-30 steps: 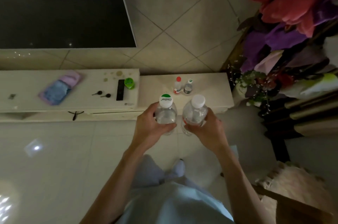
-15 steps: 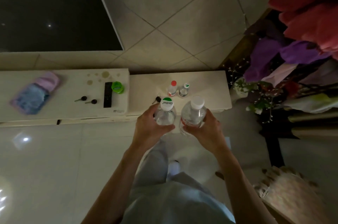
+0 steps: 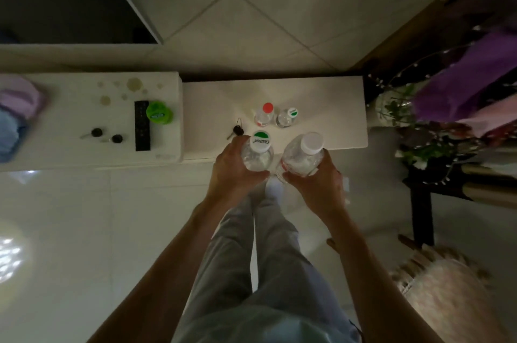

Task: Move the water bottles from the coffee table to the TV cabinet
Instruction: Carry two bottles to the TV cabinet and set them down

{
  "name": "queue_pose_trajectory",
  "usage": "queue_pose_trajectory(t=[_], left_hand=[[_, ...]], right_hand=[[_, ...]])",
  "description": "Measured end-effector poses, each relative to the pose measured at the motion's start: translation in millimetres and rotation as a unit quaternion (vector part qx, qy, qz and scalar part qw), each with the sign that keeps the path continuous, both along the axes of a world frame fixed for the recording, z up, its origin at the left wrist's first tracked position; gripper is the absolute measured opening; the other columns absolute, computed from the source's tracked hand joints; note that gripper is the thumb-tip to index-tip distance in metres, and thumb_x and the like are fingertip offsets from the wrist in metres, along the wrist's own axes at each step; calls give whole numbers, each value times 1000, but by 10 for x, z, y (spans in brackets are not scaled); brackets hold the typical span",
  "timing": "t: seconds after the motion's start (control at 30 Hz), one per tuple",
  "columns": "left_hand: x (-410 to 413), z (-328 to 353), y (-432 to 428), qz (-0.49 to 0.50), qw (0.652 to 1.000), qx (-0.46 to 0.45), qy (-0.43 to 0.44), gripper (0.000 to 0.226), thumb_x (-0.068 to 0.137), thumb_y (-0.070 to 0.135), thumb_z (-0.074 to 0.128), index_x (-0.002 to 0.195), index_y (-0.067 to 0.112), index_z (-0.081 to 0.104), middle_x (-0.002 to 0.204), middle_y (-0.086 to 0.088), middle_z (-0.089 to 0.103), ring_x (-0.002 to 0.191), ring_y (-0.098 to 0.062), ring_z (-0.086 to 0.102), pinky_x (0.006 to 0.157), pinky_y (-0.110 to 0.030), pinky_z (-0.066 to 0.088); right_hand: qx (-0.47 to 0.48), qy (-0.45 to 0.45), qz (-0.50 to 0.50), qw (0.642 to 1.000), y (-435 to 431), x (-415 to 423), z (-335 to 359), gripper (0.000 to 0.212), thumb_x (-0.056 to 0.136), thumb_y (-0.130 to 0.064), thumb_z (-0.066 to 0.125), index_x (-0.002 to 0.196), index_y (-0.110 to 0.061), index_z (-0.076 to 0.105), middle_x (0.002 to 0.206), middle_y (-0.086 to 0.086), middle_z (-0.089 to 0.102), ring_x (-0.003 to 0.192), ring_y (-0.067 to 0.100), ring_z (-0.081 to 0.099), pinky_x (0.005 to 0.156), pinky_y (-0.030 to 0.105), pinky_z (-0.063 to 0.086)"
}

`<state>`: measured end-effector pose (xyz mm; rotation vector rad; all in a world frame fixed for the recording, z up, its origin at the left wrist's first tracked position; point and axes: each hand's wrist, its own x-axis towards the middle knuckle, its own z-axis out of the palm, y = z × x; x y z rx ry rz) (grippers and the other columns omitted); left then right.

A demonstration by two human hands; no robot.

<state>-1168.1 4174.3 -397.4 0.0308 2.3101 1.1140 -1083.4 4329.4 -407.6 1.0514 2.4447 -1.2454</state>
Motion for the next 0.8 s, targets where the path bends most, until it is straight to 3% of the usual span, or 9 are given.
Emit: queue_pose_trajectory(t=[0.2,0.37,0.43,0.6,0.73,0.8], left_hand=[[-30,-789,154,43,999,-29,-18,65,65,34,85,120,20,54,115,2,67,102,-14,61,84,-24,47],[-91,-1579,396,95,994,-44,-6,61,67,32,85,119,19,55,111,1,68,93,-2,55,80,-12,40],[-130,-1924,491,109,993,-46,-7,61,68,27,85,120,18,53,110,1,68,93,-3,55,79,-12,39],[-193,-2758,689,140,989,-42,1,67,66,19,85,123,20,50,113,1,65,98,-7,54,82,-20,39],[-226,-3239,777,141,989,-36,9,66,66,18,84,122,19,51,107,6,63,95,-6,55,73,-5,34],[-222,-3388,800,138,990,-33,18,66,65,18,85,122,19,51,108,4,65,97,-9,58,74,-6,38]], right_hand=[[-14,-10,-9,1000,155,-98,-862,71,73,-32,84,131,-12,50,119,0,64,100,1,53,71,-6,35],[-13,6,-25,1000,229,-194,-1757,67,73,-42,79,128,-15,54,119,0,65,108,10,61,94,25,50],[-8,27,-27,999,269,-256,-2129,67,72,-40,82,128,-16,54,120,0,65,109,9,61,97,31,52],[14,89,-42,995,386,-388,-2871,69,64,-23,90,120,-26,49,120,-5,57,112,13,57,92,14,43],[30,142,-70,987,434,-407,-3313,74,63,-18,90,119,-33,43,115,-13,54,111,16,57,92,11,40],[43,151,-80,984,444,-418,-3455,74,63,-16,90,118,-34,43,112,-21,52,110,13,56,90,4,39]])
